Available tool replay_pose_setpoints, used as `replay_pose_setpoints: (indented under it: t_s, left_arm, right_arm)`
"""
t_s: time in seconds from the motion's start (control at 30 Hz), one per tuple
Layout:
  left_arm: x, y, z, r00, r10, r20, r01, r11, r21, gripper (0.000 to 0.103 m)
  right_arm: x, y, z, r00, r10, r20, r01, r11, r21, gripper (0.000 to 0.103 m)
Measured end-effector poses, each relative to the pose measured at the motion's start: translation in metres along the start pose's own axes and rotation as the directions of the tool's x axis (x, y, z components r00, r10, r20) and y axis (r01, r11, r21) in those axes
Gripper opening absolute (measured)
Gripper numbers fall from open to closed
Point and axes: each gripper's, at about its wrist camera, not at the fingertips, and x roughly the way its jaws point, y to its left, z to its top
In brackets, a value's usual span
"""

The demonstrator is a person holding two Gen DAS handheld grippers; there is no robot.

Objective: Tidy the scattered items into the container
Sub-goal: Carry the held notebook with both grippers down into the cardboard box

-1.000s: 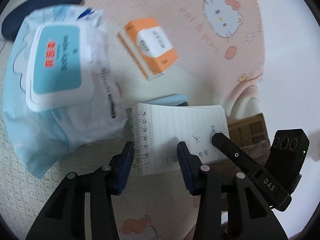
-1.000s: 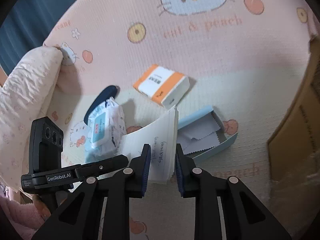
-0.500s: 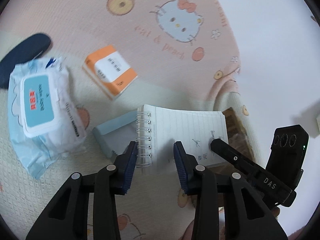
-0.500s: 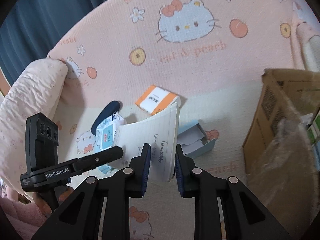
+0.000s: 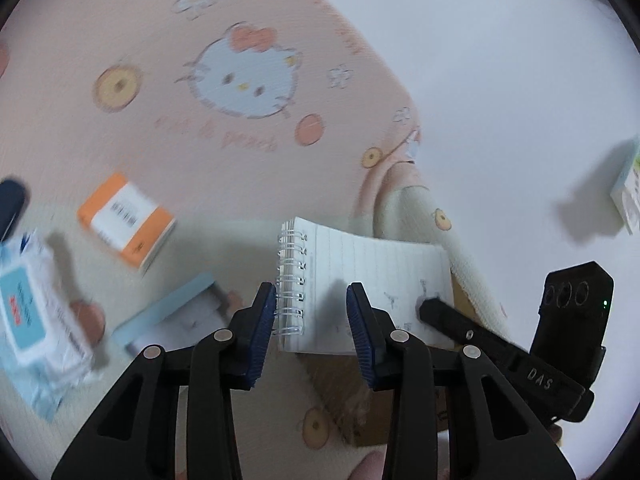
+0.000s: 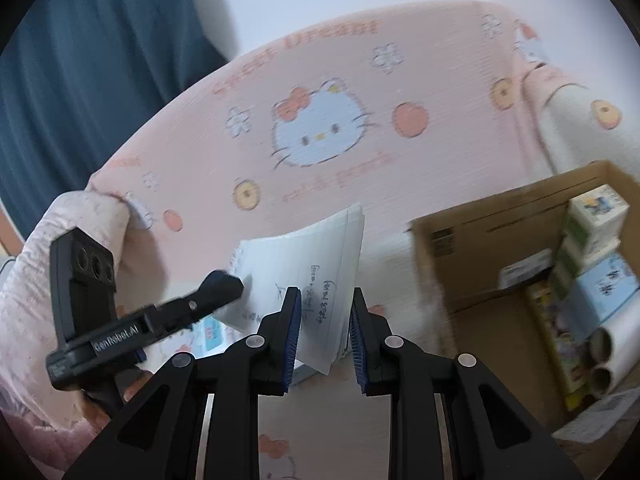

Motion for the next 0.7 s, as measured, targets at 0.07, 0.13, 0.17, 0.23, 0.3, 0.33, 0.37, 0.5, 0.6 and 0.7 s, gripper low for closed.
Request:
replay_pose_setpoints:
  t_s: [0.07, 0.13, 0.17, 0.23, 0.3, 0.33, 0.37, 0.5, 0.6, 0.7]
  left_arm:
    - [0.009, -0.015, 0.009, 1.0, -0.007, -0.015, 0.007, 1.0, 0.022, 0.04]
    - [0.016, -0.027, 0.012, 1.0, -0.02, -0.02, 0.021, 0.999, 0.043, 0.04]
    - [0.02, -0.036, 0.014, 0.999, -0.027, -0.028, 0.028, 0.998, 0.061, 0.04]
    - [0.03, -0.053, 0.015, 0.998, -0.039, -0.045, 0.043, 0.995, 0.093, 0.04]
    - [0.04, -0.067, 0.017, 0.997, -0.047, -0.063, 0.054, 0.991, 0.122, 0.04]
    - [0.045, -0.073, 0.018, 0.996, -0.053, -0.074, 0.063, 0.989, 0.137, 0.04]
    - [0.053, -0.082, 0.018, 0.993, -0.068, -0.092, 0.082, 0.984, 0.157, 0.04]
    - [0.081, -0.11, 0.023, 0.987, -0.076, -0.14, 0.101, 0.978, 0.183, 0.04]
    - [0.105, -0.133, 0.023, 0.978, -0.08, -0.19, 0.119, 0.971, 0.208, 0.04]
    - [0.132, -0.157, 0.019, 0.964, -0.068, -0.258, 0.137, 0.955, 0.262, 0.04]
  right_arm:
    - [-0.005, -0.008, 0.003, 1.0, -0.016, 0.008, 0.016, 1.0, 0.014, 0.021]
    - [-0.014, -0.02, 0.003, 0.999, -0.033, 0.021, 0.032, 0.999, 0.04, 0.021]
    - [-0.017, -0.027, 0.004, 0.999, -0.04, 0.024, 0.038, 0.998, 0.053, 0.021]
    - [-0.025, -0.04, 0.004, 0.998, -0.047, 0.038, 0.044, 0.995, 0.09, 0.021]
    - [-0.035, -0.058, 0.003, 0.998, -0.041, 0.054, 0.033, 0.99, 0.14, 0.021]
    - [-0.038, -0.066, 0.002, 0.997, -0.05, 0.061, 0.04, 0.986, 0.159, 0.021]
    - [-0.042, -0.074, 0.002, 0.996, -0.061, 0.067, 0.048, 0.982, 0.18, 0.021]
    - [-0.055, -0.107, 0.002, 0.994, -0.085, 0.073, 0.062, 0.958, 0.279, 0.021]
    - [-0.069, -0.126, 0.004, 0.986, -0.146, 0.079, 0.114, 0.942, 0.315, 0.021]
    - [-0.083, -0.14, 0.004, 0.978, -0.192, 0.08, 0.153, 0.926, 0.345, 0.021]
